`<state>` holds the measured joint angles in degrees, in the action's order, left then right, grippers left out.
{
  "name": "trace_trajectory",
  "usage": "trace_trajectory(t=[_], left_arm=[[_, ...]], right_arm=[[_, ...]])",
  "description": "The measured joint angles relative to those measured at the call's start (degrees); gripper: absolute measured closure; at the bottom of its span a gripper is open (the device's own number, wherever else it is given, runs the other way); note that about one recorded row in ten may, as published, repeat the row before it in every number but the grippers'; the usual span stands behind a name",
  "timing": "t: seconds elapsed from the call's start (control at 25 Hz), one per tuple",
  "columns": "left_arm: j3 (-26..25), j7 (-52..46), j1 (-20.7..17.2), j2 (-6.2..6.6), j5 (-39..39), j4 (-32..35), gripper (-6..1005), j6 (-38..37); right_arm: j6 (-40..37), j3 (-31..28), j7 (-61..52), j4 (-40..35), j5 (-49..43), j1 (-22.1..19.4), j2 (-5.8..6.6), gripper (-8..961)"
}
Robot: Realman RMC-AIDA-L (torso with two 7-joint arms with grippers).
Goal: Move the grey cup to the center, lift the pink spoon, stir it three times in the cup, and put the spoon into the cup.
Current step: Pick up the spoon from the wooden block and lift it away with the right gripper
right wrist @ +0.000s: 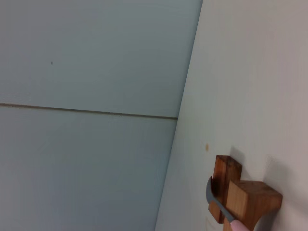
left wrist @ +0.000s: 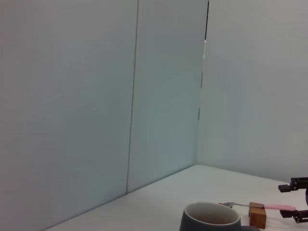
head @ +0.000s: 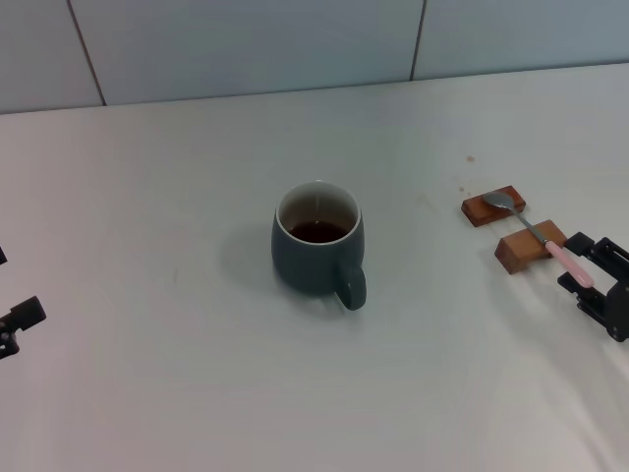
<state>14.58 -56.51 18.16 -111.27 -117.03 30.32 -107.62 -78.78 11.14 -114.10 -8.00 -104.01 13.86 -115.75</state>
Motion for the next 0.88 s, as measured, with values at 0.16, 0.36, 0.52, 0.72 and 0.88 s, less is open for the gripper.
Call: trace_trajectory(t=[0.16, 0.36, 0.52, 0.72, 0.88], left_arm=[[0.0, 0.0, 0.01, -0.01, 0.2, 0.0, 170, -0.1], [0.0, -0.02, 0.03, -0.06, 0.46, 0.0, 170, -0.21], [0.01, -0.04, 0.04, -0.08, 0.5, 0.0, 170, -0.25], [0.0, -0.02, 0.04, -0.09, 0.6, 0.0, 170, -0.25], [0.01, -0.01, 0.04, -0.09, 0.67, 0.0, 170, -0.25]], right_arm=[[0.04, -0.33, -0.01, 0.0, 0.0, -0.12, 0.01, 331], [0.07, -0.39, -0.03, 0.0, 0.06, -0.11, 0.08, 338], [0.14, -0.42, -0.04, 0.0, 0.15, -0.04, 0.1, 343], [1.09, -0.42, -0.68, 0.0, 0.15, 0.02, 0.07, 349], [1.22, -0.51, -0.71, 0.0, 0.36, -0.08, -0.02, 476]])
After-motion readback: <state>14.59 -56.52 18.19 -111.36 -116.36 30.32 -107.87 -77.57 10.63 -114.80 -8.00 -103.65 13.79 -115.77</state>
